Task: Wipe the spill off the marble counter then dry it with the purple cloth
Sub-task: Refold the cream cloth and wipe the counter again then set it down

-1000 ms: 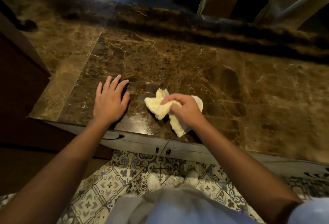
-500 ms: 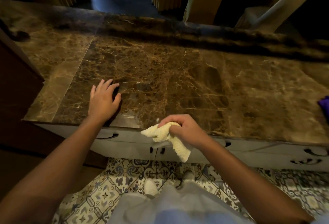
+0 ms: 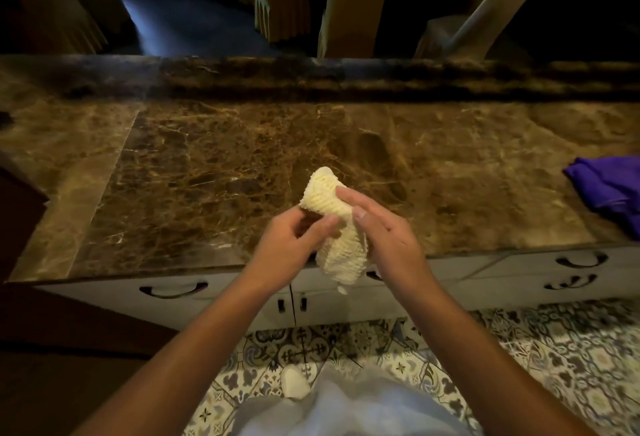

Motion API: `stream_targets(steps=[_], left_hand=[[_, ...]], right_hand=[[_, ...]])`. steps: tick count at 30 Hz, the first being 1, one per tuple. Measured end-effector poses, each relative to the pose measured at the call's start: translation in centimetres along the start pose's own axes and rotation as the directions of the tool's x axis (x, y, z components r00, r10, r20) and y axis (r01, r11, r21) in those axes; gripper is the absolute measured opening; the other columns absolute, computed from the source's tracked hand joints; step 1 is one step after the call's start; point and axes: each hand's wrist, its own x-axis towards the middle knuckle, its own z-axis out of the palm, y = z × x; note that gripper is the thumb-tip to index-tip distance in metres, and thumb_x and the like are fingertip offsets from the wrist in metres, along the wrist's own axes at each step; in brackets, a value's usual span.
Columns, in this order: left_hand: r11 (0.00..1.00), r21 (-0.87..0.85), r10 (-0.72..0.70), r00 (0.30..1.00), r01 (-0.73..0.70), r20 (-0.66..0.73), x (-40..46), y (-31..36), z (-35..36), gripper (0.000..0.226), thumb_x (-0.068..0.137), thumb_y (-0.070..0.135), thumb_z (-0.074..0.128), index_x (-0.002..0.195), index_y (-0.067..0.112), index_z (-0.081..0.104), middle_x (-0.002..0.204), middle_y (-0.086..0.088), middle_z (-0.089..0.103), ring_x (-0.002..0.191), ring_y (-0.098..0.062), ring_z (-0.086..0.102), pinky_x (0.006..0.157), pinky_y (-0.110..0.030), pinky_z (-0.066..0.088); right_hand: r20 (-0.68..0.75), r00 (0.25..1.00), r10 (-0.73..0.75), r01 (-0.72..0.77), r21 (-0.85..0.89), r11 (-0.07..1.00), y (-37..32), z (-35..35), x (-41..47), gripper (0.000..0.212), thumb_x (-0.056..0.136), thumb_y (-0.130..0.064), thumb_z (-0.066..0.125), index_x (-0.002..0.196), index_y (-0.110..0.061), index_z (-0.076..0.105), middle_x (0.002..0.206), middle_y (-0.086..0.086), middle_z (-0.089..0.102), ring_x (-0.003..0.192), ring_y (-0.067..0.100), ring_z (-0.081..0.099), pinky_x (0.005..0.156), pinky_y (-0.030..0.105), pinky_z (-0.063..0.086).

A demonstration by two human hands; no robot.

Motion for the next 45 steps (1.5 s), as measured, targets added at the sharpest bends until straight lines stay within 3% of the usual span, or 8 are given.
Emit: stream_targets(steps=[6, 17, 21, 25, 29, 34, 38, 45], left_hand=[[0.977, -0.199, -0.072, 0.997, 0.077, 0.036, -0.2, 1.5, 5.5, 0.035, 0.095, 0.008, 0.065, 0.129, 0.019, 0.063, 0.115, -0.003, 0.076, 0.105, -0.014, 0.072, 0.083, -0.028, 0.058], [0.988, 0.096, 0.080, 0.922, -0.125, 0.378, -0.5, 5.8, 17.6, 0.019, 0.095, 0.007, 0.066, 0.106, 0.017, 0.077, 0.105, 0.004, 0.078, 0.098, -0.011, 0.071, 0.088, -0.027, 0.054], [0.975, 0.109, 0.123, 0.882, -0.192, 0.455, -1.1, 6.2, 21.7, 0.019, 0.095, 0.003, 0.064, 0.106, 0.014, 0.076, 0.101, 0.005, 0.077, 0.092, -0.005, 0.069, 0.082, -0.019, 0.051], [0.969, 0.088, 0.161, 0.857, -0.232, 0.490, -1.6, 5.8, 25.0, 0.018, 0.095, 0.006, 0.064, 0.106, 0.015, 0.075, 0.102, 0.006, 0.075, 0.092, -0.007, 0.068, 0.079, -0.020, 0.051], [0.948, 0.169, 0.158, 0.860, -0.270, 0.486, -1.5, 4.4, 27.9, 0.028, 0.092, 0.021, 0.073, 0.119, 0.021, 0.069, 0.099, -0.015, 0.068, 0.084, -0.030, 0.066, 0.073, -0.041, 0.053], [0.877, 0.394, 0.018, 0.838, -0.275, 0.545, -1.2, 2.7, 31.0, 0.054, 0.074, 0.051, 0.082, 0.120, 0.027, 0.068, 0.096, 0.005, 0.072, 0.082, -0.009, 0.069, 0.073, -0.037, 0.057], [0.915, 0.376, -0.083, 0.840, -0.149, 0.537, -0.4, 1.0, 32.2, 0.033, 0.079, 0.053, 0.076, 0.101, 0.027, 0.076, 0.093, 0.007, 0.076, 0.082, -0.009, 0.072, 0.072, -0.034, 0.056], [0.997, 0.075, -0.031, 0.874, -0.007, 0.485, 2.4, 0.9, 36.1, 0.019, 0.093, 0.031, 0.057, 0.095, 0.025, 0.074, 0.090, 0.020, 0.077, 0.087, 0.005, 0.070, 0.078, -0.012, 0.050]], right_hand=[[-0.091, 0.993, -0.074, 0.071, -0.040, 0.997, 0.1, -5.7, -3.4, 0.037, 0.098, -0.003, 0.059, 0.129, -0.022, 0.067, 0.123, -0.004, 0.072, 0.109, 0.009, 0.069, 0.087, 0.029, 0.058], [-0.015, 0.998, -0.059, 0.054, -0.219, 0.974, 1.2, -19.7, -9.5, 0.059, 0.078, -0.045, 0.076, 0.134, -0.037, 0.059, 0.138, -0.015, 0.060, 0.129, 0.004, 0.056, 0.107, 0.035, 0.047], [0.013, 0.999, 0.037, -0.036, -0.117, 0.993, 2.0, -23.1, -12.6, 0.028, 0.083, -0.026, 0.082, 0.110, -0.024, 0.073, 0.103, 0.006, 0.076, 0.092, 0.019, 0.073, 0.080, 0.035, 0.058], [0.017, 0.995, 0.102, -0.099, -0.145, 0.985, 3.7, -26.2, -15.7, 0.010, 0.089, -0.017, 0.075, 0.099, -0.019, 0.075, 0.083, -0.007, 0.078, 0.075, 0.004, 0.073, 0.066, 0.020, 0.055], [-0.106, 0.991, 0.085, -0.096, -0.098, 0.991, 3.8, -29.3, -18.3, 0.012, 0.095, -0.022, 0.069, 0.093, -0.014, 0.078, 0.078, -0.002, 0.078, 0.071, 0.010, 0.073, 0.062, 0.025, 0.056], [-0.209, 0.977, -0.040, 0.015, -0.120, 0.993, 2.5, -32.3, -19.9, 0.043, 0.086, -0.053, 0.066, 0.087, -0.011, 0.078, 0.084, 0.019, 0.076, 0.075, 0.038, 0.072, 0.065, 0.042, 0.057], [-0.372, 0.922, -0.107, 0.100, -0.038, 0.994, 0.6, -34.5, -20.5, 0.019, 0.090, -0.035, 0.063, 0.083, -0.024, 0.076, 0.078, -0.005, 0.079, 0.074, 0.008, 0.074, 0.066, 0.019, 0.056], [-0.548, 0.835, -0.048, 0.080, 0.035, 0.996, 0.9, -36.5, -19.4, 0.019, 0.088, -0.016, 0.065, 0.104, -0.023, 0.073, 0.093, -0.015, 0.080, 0.089, 0.001, 0.074, 0.073, 0.014, 0.054]])
